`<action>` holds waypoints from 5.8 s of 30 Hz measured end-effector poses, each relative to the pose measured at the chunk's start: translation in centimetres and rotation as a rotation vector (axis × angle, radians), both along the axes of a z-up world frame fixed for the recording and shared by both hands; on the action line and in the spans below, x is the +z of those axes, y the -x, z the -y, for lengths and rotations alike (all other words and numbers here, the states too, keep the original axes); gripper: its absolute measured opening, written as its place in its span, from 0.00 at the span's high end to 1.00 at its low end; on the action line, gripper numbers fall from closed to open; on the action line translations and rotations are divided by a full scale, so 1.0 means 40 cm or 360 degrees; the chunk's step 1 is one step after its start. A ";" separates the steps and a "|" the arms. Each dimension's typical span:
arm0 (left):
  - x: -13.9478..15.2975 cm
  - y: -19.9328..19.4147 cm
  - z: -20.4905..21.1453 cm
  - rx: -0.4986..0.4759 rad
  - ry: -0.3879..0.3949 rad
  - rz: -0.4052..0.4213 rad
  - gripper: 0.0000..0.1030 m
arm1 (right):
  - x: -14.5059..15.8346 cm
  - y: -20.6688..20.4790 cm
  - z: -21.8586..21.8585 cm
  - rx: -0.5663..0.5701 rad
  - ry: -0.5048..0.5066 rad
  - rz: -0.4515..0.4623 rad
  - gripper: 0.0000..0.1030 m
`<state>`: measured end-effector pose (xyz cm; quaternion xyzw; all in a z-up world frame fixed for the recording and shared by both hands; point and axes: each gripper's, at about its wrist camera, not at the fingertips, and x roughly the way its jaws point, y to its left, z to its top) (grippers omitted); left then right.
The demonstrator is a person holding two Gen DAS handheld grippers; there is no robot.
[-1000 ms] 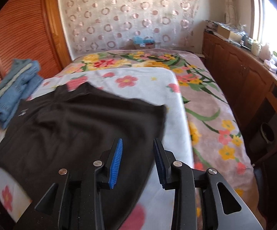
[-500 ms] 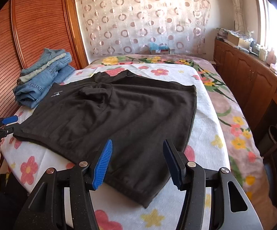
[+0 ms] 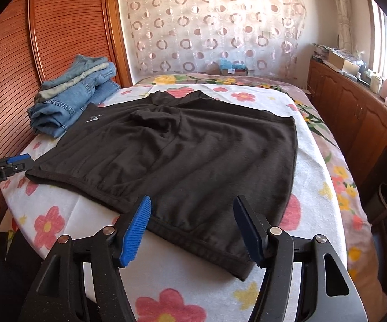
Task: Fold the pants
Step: 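Grasp the hem of the shorts leg with the left gripper, then fold the held leg over the other leg with the left gripper, release, then grasp the folded edge of the shorts with the right gripper, then fold the shorts lengthwise over itself with the right gripper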
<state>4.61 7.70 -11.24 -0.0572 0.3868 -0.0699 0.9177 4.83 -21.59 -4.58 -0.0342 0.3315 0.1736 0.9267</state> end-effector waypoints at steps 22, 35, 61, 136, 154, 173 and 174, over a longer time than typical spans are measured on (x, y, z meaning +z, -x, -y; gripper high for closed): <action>-0.023 0.006 0.050 -0.0146 -0.0042 -0.0057 0.87 | -0.025 -0.006 0.005 -0.0049 -0.0028 -0.0035 0.34; 0.094 -0.044 0.169 -0.0349 -0.0102 0.0098 0.92 | -0.031 0.005 0.033 -0.0081 -0.0070 -0.0037 0.34; 0.227 -0.164 0.567 -0.0802 -0.0131 0.0182 0.92 | -0.016 0.059 0.121 -0.0155 -0.0140 0.0023 0.34; 0.092 -0.139 0.366 -0.0461 -0.0143 0.0059 0.18 | 0.030 0.114 0.127 -0.0035 -0.0167 0.0135 0.94; 0.040 -0.174 0.470 -0.0593 -0.0224 -0.0031 0.18 | 0.006 0.108 0.147 -0.0091 -0.0179 -0.0089 0.79; -0.018 -0.185 0.455 -0.0565 -0.0248 -0.0109 0.18 | -0.013 0.071 0.131 -0.0072 -0.0194 -0.0048 0.77; -0.018 -0.187 0.453 -0.0566 -0.0245 -0.0108 0.18 | -0.024 0.063 0.129 -0.0077 -0.0178 -0.0068 0.77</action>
